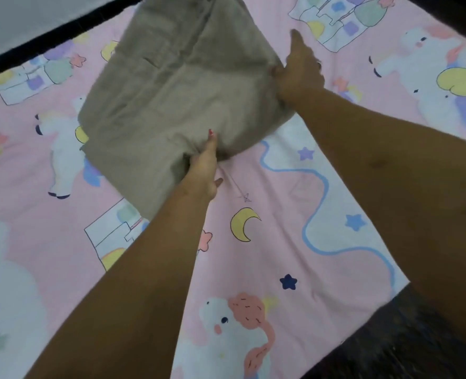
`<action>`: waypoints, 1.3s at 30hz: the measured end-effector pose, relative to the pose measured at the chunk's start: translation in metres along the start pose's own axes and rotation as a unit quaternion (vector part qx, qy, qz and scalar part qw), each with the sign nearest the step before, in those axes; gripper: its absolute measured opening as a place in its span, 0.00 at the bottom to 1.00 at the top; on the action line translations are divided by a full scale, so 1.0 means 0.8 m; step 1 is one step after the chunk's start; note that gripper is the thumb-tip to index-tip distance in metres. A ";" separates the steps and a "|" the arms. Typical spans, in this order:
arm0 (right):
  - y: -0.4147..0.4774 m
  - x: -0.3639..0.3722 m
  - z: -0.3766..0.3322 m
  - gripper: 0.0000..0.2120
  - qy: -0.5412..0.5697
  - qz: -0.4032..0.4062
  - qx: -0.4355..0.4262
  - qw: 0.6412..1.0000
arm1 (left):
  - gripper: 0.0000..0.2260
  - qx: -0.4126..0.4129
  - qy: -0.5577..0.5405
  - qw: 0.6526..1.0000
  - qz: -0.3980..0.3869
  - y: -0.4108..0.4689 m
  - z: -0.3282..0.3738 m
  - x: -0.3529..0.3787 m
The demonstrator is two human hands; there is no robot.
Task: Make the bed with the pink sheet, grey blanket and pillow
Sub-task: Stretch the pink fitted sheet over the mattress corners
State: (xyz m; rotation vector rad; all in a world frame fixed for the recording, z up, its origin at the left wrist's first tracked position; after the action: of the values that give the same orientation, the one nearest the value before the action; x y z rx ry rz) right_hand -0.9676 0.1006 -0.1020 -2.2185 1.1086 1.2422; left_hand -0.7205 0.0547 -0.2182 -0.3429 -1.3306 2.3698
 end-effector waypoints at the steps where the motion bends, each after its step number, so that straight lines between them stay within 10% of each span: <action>1: -0.007 0.004 0.019 0.32 -0.033 -0.018 0.025 0.999 | 0.33 0.024 0.030 0.999 0.034 -0.002 -0.002 0.001; 5: -0.094 0.047 0.030 0.29 -0.080 -0.077 -0.074 0.991 | 0.33 0.201 0.196 0.954 0.106 -0.038 -0.027 0.024; 14: -0.235 0.064 0.204 0.26 -0.202 -0.221 -0.279 0.912 | 0.32 0.213 0.586 0.751 0.219 -0.083 -0.178 0.152; 23: -0.089 -0.172 0.496 0.27 -0.272 -0.118 0.053 0.954 | 0.33 0.265 0.610 0.730 0.158 -0.104 -0.209 0.358; 30: -0.176 -0.093 0.384 0.26 -0.208 -0.164 -0.241 0.934 | 0.36 0.291 0.633 0.702 0.148 -0.108 -0.206 0.444; 39: -0.109 -0.225 0.585 0.27 -0.198 -0.089 0.043 0.975 | 0.39 0.309 0.660 0.676 0.109 -0.128 -0.223 0.513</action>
State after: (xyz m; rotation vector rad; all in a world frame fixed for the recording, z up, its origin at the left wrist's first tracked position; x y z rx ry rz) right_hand -1.2111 0.5338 -0.2120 -1.8492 0.7727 1.4445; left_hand -0.9924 0.4245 -0.2300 -1.6040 0.2167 1.6762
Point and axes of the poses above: each hand's wrist, its own y-axis towards the middle knuckle, its own x-axis out of the palm, z = x × y, the point moved 10 cm from there along y, towards the middle knuckle, and after that the axes turned 10 degrees about -x, right-handed, at the moved point
